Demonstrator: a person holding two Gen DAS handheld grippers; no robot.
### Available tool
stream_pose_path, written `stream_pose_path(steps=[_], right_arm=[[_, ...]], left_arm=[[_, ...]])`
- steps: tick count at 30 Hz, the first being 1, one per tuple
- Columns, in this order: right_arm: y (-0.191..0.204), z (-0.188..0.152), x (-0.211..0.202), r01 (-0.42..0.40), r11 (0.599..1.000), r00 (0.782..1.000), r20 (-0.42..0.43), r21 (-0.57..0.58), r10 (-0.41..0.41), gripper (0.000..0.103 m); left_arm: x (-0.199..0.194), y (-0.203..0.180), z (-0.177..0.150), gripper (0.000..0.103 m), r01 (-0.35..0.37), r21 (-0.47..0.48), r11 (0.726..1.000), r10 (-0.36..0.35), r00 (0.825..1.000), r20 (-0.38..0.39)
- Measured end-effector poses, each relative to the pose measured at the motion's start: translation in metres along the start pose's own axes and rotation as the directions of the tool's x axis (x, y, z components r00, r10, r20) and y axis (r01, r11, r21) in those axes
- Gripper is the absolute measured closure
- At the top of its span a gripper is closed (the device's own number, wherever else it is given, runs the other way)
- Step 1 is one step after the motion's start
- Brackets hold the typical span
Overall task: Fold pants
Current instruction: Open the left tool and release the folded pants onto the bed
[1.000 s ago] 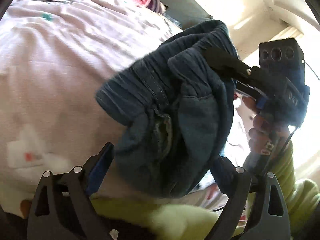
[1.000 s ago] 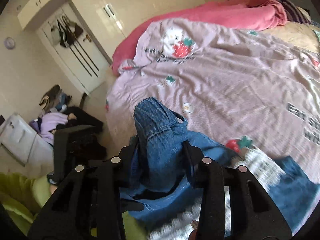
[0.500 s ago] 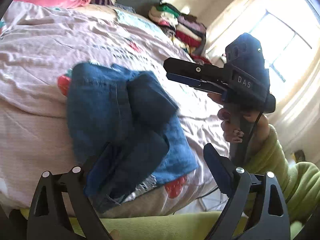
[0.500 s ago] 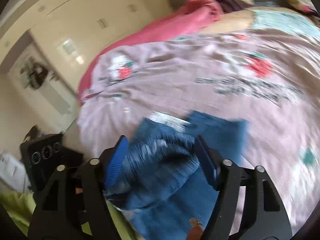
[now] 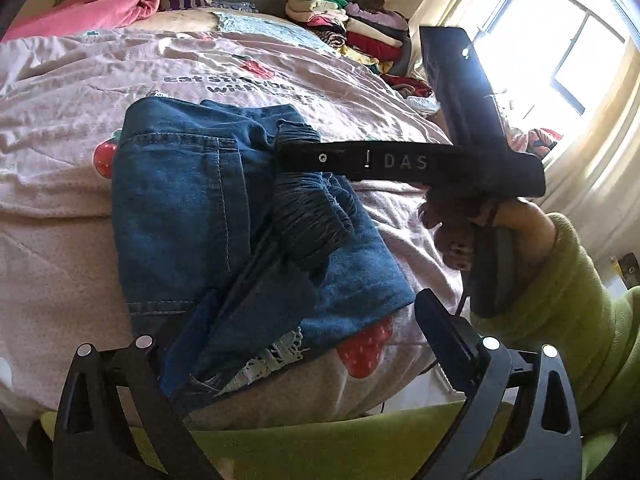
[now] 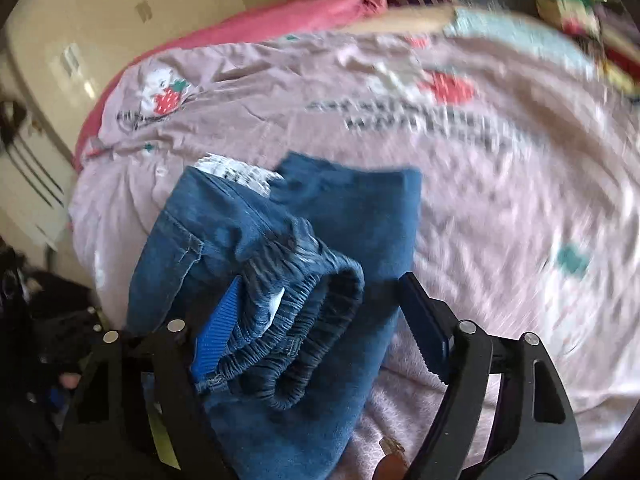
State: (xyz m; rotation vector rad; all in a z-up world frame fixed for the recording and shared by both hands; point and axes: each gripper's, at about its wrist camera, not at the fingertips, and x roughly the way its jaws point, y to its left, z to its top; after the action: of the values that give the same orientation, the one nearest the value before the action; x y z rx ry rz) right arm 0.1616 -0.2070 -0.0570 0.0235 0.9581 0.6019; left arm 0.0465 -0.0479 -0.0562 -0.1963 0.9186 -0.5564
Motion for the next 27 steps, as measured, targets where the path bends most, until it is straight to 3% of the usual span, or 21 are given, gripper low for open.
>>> stream_pose_path(steps=[4, 10, 13, 27], right_arm=[[0.005, -0.001, -0.020, -0.027, 0.999, 0.998, 0.057, -0.028, 0.029, 0.030], [0.012, 0.000, -0.060, 0.001, 0.998, 0.990, 0.141, -0.059, 0.007, 0.022], [0.015, -0.004, -0.074, 0.031, 0.996, 0.986, 0.167, -0.079, -0.018, 0.015], [0.027, -0.032, -0.119, 0.105, 0.979, 0.968, 0.243, -0.175, -0.061, 0.010]], left_arm=[[-0.012, -0.002, 0.000, 0.005, -0.004, -0.008, 1.000, 0.005, 1.000, 0.025], [-0.038, 0.001, 0.001, 0.005, -0.074, -0.024, 0.997, 0.076, 0.994, 0.073], [-0.048, 0.004, 0.003, 0.005, -0.119, -0.034, 0.992, 0.122, 0.989, 0.089], [-0.074, 0.019, 0.013, 0.005, -0.269, -0.100, 0.958, 0.279, 0.954, 0.112]])
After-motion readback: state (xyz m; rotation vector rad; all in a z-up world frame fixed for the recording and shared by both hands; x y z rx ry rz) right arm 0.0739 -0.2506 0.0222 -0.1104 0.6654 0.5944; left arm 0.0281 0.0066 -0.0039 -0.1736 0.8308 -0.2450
